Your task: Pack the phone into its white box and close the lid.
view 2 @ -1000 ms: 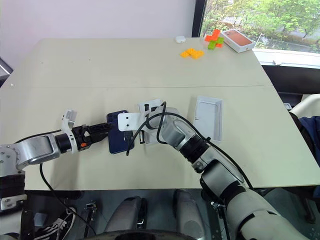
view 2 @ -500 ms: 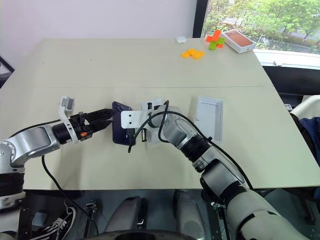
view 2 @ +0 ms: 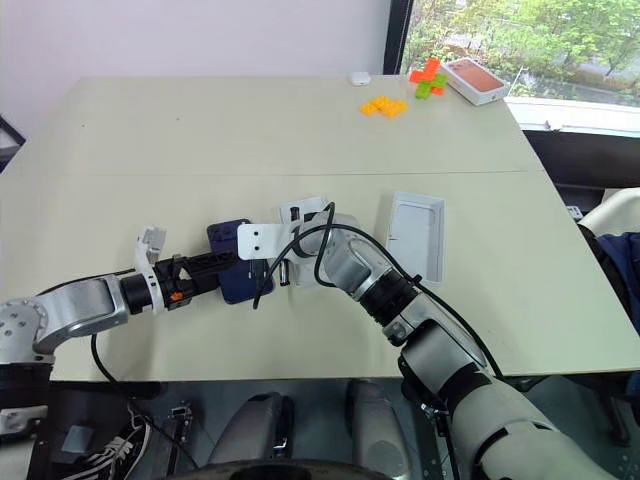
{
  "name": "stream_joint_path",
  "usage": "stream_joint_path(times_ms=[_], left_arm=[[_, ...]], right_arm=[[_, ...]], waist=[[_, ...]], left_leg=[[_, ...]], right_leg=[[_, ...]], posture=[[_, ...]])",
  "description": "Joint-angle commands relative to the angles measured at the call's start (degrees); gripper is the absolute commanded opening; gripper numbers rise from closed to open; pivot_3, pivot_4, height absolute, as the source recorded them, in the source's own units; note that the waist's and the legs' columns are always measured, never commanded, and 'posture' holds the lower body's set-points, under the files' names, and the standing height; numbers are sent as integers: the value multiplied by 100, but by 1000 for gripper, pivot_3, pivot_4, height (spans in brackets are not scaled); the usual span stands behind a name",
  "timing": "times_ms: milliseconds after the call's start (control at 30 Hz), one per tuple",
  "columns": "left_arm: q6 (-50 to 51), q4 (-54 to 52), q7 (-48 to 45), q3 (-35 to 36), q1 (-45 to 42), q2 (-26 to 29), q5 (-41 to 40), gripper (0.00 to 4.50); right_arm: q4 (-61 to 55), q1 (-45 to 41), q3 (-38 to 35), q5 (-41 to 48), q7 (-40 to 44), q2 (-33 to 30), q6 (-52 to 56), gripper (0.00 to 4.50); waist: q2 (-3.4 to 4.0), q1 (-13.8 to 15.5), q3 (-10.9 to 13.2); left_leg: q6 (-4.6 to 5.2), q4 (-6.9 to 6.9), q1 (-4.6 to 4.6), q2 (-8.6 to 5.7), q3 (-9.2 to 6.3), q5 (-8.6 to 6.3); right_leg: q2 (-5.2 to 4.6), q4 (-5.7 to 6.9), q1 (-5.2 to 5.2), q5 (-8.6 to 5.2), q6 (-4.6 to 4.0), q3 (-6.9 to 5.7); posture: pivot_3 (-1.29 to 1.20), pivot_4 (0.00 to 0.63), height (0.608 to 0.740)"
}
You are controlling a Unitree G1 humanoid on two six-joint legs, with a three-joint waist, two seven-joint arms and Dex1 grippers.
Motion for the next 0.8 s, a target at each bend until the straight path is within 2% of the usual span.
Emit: stream_joint_path(times_ms=[33, 100, 200, 433, 800], left_arm=[[-73, -51, -223, 119, -37, 50, 28, 4316], [-100, -1, -250, 130, -34, 4, 6, 4316], [-106, 15, -343, 120, 2, -38, 92, 3466], [-99, -10, -457, 152, 105, -21, 99, 43], [-88, 115, -779, 313, 334, 5, -2, 43]], right_arm=[[-103, -33, -37, 75, 3, 48, -78, 63], [-113, -19, -25, 70, 3, 42, -97, 63], [-143, -8, -28, 80, 19, 46, -76, 0], [-141, -14, -34, 76, 22, 39, -69, 0], [-237, 7, -161, 232, 108, 17, -38, 0]], waist=[[0, -1, 0], [0, -2, 0], [0, -2, 0], [-1, -2, -1], [0, -9, 0]], left_leg=[[0, 0, 0, -1, 0, 0], [0, 0, -1, -1, 0, 0], [0, 0, -1, -1, 0, 0], [0, 0, -1, 0, 0, 0], [1, -1, -2, 1, 0, 0]], right_leg=[[0, 0, 0, 0, 0, 0], [0, -1, 0, 0, 0, 0], [0, -1, 0, 0, 0, 0], [-1, -1, 0, 0, 0, 0], [-1, -1, -2, 0, 0, 0]], posture=[[0, 150, 740], [0, 150, 740], [0, 150, 740], [0, 150, 740], [0, 150, 740]])
